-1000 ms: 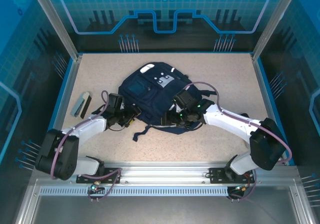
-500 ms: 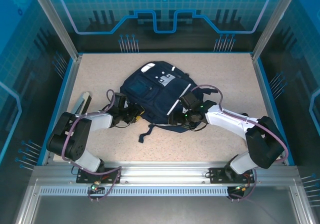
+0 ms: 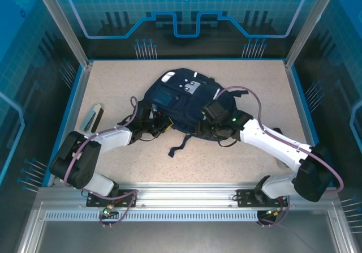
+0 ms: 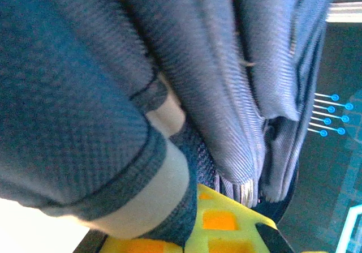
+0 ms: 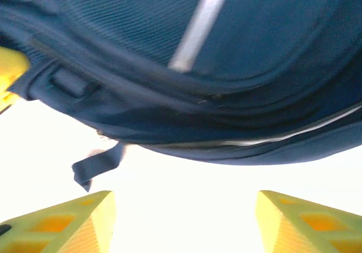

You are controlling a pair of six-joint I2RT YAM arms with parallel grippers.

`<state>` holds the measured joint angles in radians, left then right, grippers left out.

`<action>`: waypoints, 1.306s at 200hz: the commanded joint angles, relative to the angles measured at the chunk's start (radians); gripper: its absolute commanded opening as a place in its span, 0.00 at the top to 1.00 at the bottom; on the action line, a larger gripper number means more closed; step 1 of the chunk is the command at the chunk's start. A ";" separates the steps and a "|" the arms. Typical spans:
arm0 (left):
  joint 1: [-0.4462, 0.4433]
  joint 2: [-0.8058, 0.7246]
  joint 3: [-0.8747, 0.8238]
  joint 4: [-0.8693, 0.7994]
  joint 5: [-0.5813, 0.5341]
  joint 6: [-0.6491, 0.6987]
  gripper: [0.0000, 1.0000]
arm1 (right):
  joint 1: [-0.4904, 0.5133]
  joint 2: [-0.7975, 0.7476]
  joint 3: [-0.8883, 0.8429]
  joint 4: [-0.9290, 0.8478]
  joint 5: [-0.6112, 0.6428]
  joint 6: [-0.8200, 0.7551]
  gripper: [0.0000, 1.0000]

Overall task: Pack the student bag
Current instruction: Zip the student bag at the center of the table.

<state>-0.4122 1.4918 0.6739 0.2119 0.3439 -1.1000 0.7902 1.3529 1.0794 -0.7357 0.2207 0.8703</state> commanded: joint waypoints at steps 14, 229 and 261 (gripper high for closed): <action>-0.046 -0.053 0.095 0.002 0.010 0.007 1.00 | 0.157 0.063 0.085 -0.128 0.201 0.138 0.40; -0.062 -0.061 0.156 -0.071 0.009 -0.013 1.00 | 0.158 0.531 0.394 -0.223 0.526 0.131 0.81; -0.063 -0.059 0.166 -0.081 0.007 -0.015 1.00 | 0.155 0.526 0.381 -0.215 0.541 0.119 0.90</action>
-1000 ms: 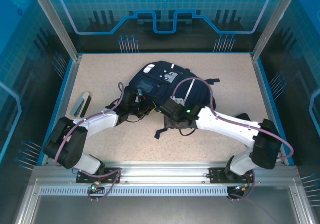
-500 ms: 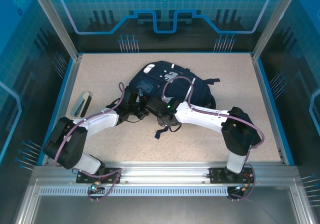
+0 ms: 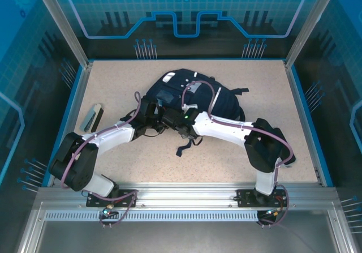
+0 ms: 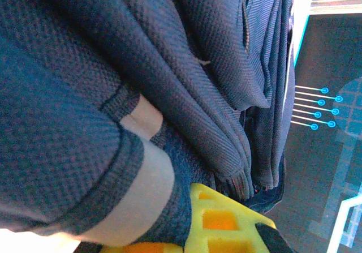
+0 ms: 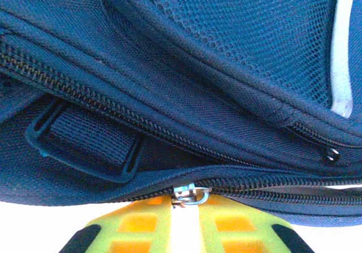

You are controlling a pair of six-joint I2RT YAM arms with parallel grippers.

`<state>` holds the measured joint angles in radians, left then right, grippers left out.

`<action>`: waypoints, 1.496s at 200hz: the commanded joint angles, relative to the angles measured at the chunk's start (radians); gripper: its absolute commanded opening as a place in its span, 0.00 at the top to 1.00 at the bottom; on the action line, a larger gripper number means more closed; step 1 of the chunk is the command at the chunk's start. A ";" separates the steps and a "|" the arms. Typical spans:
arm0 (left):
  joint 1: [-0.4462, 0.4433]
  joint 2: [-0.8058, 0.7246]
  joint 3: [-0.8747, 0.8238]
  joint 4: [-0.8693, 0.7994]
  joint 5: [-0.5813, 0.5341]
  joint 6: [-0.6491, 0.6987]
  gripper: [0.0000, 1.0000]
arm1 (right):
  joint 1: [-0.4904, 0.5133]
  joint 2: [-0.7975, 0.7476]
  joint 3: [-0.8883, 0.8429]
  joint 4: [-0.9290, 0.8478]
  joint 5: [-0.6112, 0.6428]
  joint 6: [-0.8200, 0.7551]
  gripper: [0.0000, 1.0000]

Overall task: Pack the student bag
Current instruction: Zip the student bag at the center of the table.

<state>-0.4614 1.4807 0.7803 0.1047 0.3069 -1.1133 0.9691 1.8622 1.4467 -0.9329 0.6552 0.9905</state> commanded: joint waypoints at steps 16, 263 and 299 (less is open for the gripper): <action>-0.014 -0.048 0.062 0.018 0.039 0.000 1.00 | -0.025 0.014 0.008 -0.017 0.108 -0.012 0.92; 0.018 -0.035 0.058 -0.082 -0.074 0.015 1.00 | -0.094 -0.271 -0.330 0.008 0.120 -0.086 0.98; 0.038 -0.023 0.046 -0.069 -0.064 0.022 1.00 | -0.171 -0.408 -0.461 0.078 -0.011 -0.162 0.97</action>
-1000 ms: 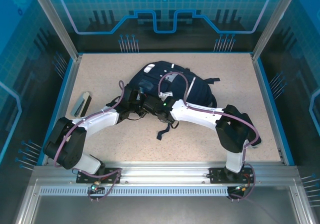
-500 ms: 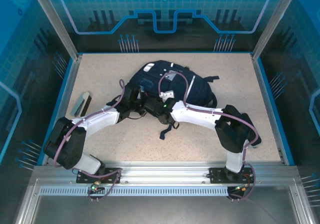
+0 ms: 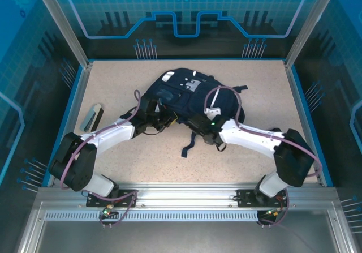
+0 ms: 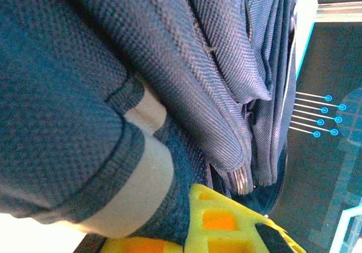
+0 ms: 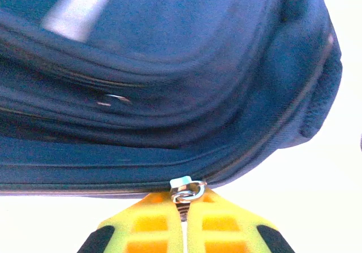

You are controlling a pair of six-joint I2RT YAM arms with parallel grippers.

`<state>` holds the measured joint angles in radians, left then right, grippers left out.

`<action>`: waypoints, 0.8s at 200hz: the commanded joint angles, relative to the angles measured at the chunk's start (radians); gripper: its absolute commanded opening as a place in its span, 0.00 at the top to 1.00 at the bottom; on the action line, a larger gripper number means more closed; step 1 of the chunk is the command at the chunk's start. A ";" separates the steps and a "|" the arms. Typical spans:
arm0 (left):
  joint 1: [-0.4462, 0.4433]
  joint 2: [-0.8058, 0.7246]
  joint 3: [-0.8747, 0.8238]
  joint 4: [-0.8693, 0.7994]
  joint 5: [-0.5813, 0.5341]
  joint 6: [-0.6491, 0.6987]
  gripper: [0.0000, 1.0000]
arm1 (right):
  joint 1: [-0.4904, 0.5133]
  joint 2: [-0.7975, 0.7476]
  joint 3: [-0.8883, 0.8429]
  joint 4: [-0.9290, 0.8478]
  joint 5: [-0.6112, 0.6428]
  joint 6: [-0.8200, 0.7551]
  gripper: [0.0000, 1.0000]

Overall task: Pack the student bag
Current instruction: Zip the student bag at the center of the table.

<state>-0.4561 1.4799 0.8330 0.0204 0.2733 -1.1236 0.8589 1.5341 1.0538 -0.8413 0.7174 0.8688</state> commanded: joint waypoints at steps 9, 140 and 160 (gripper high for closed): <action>0.035 -0.019 -0.004 0.016 -0.028 0.036 1.00 | -0.081 -0.111 -0.089 0.043 -0.164 -0.111 0.95; 0.040 -0.015 0.013 -0.019 -0.016 0.044 1.00 | -0.103 -0.067 -0.057 0.096 -0.244 -0.209 0.57; 0.040 -0.017 0.013 -0.024 -0.016 0.046 1.00 | -0.104 -0.056 -0.045 0.100 -0.221 -0.209 0.60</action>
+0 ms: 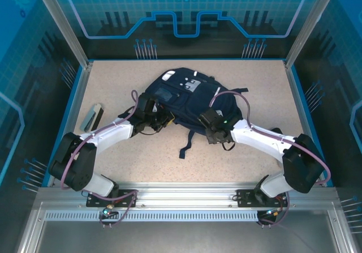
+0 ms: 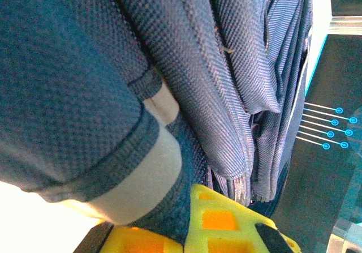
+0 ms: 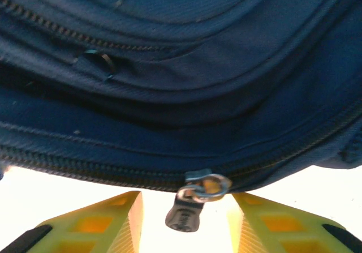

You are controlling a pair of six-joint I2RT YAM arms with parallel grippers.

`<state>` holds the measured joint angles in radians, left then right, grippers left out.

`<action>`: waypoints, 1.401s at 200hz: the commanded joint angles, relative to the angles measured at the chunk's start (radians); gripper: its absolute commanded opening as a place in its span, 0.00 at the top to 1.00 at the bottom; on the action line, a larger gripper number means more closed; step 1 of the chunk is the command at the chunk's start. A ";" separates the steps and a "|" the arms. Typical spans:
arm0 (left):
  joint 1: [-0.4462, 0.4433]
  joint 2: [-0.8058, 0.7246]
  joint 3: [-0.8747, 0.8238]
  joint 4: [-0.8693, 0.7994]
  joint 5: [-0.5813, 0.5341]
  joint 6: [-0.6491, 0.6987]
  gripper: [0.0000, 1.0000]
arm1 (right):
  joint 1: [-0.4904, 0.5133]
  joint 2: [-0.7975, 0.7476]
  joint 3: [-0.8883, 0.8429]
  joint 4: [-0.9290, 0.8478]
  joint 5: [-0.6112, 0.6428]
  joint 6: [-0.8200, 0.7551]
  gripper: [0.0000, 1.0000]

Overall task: Pack the student bag
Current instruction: Zip the student bag at the center of the table.

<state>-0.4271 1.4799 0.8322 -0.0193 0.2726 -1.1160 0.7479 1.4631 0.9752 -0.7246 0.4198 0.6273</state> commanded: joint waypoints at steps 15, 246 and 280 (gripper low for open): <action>0.013 -0.018 0.010 0.013 -0.017 0.039 1.00 | 0.006 0.034 0.055 -0.030 0.091 0.028 0.67; 0.276 0.022 -0.013 -0.076 -0.024 0.268 1.00 | -0.153 -0.031 0.063 -0.027 -0.356 -0.137 0.84; 0.322 0.068 0.050 -0.111 -0.018 0.337 0.96 | -0.127 -0.012 0.096 -0.020 -0.431 -0.149 0.75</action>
<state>-0.1547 1.5288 0.8158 -0.1081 0.3347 -0.8661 0.6151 1.4483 1.0306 -0.7311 0.0631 0.5133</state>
